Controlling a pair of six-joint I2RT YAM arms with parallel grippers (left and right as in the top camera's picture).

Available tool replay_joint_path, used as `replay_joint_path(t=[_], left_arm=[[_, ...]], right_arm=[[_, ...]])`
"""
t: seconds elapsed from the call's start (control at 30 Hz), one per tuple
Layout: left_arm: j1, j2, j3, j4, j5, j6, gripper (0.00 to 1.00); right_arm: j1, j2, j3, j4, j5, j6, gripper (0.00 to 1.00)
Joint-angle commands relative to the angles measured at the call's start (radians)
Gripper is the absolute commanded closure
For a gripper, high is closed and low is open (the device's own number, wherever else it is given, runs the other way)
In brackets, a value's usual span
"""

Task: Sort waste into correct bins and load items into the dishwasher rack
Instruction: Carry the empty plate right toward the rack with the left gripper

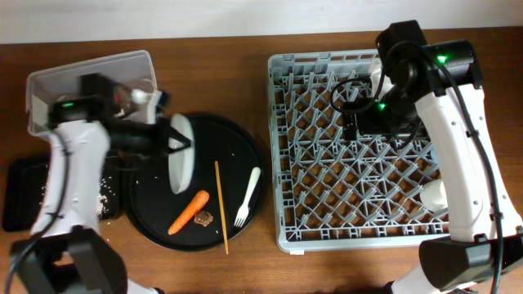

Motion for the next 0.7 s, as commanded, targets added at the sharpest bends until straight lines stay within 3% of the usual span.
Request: replay_joint_path(t=[0.0, 0.23, 0.33, 0.57, 0.67], left_arm=[[-0.167, -0.032, 0.014, -0.006, -0.293, -0.007, 1.0], [-0.355, -0.032, 0.014, -0.038, -0.365, -0.024, 1.0], [-0.413, -0.032, 0.014, -0.021, -0.462, -0.025, 1.0], [-0.429, -0.034, 0.014, -0.019, -0.468, -0.024, 1.0], [-0.429, -0.049, 0.016, -0.005, -0.47, -0.017, 1.0]], right_arm=[[-0.002, 0.002, 0.004, -0.006, -0.013, 0.0, 0.01], [-0.002, 0.002, 0.004, -0.006, -0.013, 0.001, 0.01], [-0.002, 0.002, 0.004, -0.006, -0.013, 0.0, 0.01], [-0.002, 0.002, 0.004, -0.006, -0.01, 0.001, 0.01], [-0.007, 0.002, 0.004, -0.006, 0.078, 0.038, 0.01]])
